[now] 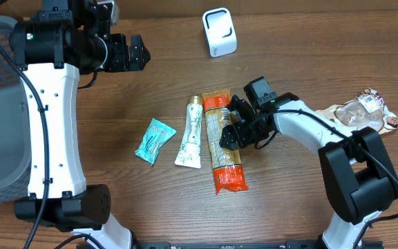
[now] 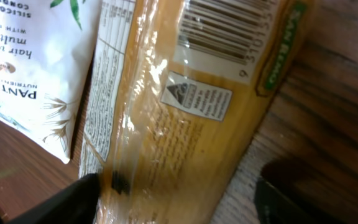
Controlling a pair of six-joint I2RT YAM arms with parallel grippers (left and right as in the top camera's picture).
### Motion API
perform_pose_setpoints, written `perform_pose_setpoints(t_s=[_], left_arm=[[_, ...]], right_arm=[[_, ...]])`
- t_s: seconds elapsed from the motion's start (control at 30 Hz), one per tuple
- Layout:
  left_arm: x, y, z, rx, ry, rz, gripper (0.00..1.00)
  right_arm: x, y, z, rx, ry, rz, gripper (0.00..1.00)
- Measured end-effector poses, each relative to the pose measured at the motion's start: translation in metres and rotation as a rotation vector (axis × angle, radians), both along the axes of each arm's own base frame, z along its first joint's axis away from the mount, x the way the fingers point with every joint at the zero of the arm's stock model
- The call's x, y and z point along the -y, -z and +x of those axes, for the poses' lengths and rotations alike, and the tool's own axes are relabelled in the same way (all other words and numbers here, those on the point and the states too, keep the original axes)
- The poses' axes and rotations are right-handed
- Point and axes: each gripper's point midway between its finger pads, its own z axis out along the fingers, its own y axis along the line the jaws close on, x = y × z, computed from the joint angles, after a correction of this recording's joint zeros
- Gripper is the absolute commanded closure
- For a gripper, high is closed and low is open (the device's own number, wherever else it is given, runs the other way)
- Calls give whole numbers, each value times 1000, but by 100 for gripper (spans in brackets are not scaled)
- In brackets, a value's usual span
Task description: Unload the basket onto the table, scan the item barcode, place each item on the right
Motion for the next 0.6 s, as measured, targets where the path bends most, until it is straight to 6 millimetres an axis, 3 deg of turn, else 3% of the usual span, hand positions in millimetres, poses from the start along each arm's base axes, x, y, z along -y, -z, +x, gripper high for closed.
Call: perform_pose_setpoints(t_s=[0.1, 0.23, 0.37, 0.4, 0.6], left_arm=[[0, 0, 0, 0, 0, 0, 0], [0, 0, 0, 0, 0, 0, 0], [0, 0, 0, 0, 0, 0, 1], [0, 0, 0, 0, 0, 0, 0], [0, 0, 0, 0, 0, 0, 1]], right_arm=[[1, 3, 1, 26, 18, -12, 37], [-5, 8, -3, 51, 26, -24, 70], [-9, 3, -4, 53, 47, -23, 93], [-9, 2, -4, 51, 52, -20, 96], [-3, -4, -7, -14, 78, -55, 96]])
